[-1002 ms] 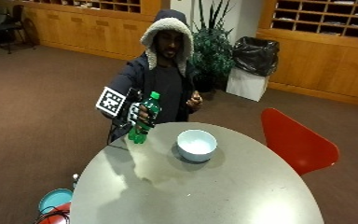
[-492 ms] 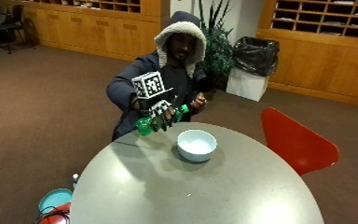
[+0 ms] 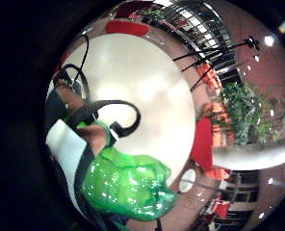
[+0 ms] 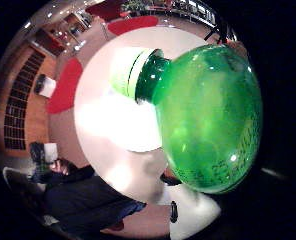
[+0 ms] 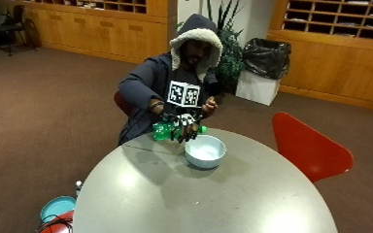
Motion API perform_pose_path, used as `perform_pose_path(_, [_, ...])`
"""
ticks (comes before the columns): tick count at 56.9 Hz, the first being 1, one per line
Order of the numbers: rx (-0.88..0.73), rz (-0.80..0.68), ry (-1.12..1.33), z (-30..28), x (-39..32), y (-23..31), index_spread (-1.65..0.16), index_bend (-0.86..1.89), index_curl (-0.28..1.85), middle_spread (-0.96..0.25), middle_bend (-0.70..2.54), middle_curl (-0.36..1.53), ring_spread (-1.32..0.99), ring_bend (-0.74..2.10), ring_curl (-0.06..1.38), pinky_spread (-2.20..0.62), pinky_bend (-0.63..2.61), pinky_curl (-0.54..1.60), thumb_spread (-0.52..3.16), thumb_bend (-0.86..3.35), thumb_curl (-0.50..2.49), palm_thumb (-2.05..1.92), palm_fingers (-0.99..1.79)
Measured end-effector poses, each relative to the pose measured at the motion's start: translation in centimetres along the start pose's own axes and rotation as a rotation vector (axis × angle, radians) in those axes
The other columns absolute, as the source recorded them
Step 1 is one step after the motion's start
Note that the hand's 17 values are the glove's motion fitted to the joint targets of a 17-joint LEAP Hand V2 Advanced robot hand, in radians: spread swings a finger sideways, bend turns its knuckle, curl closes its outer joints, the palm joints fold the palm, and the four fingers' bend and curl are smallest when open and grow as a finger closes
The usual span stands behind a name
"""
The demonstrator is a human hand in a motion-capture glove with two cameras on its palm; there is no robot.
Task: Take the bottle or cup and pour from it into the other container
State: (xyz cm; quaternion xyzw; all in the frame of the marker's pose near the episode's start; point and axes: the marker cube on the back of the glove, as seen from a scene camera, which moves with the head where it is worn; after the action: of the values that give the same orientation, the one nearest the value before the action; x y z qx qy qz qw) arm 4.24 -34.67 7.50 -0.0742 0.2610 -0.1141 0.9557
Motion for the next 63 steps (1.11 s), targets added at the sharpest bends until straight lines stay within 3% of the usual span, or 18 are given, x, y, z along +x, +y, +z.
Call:
perform_pose_path(33, [-0.059, -0.210, 0.483, 1.8, -5.3, -1.9, -0.22, 0.13, 0.32, -0.19, 0.31, 0.47, -0.10, 0.69, 0.40, 0.01, 0.38, 0.38, 0.68, -0.04, 0.54, 0.86, 1.19])
perform_pose_path(63, [-0.051, -0.214, 0.469, 0.8, -5.5, -1.2, -0.22, 0.13, 0.32, -0.20, 0.31, 0.48, -0.11, 0.69, 0.40, 0.00, 0.38, 0.38, 0.66, -0.04, 0.55, 0.86, 1.19])
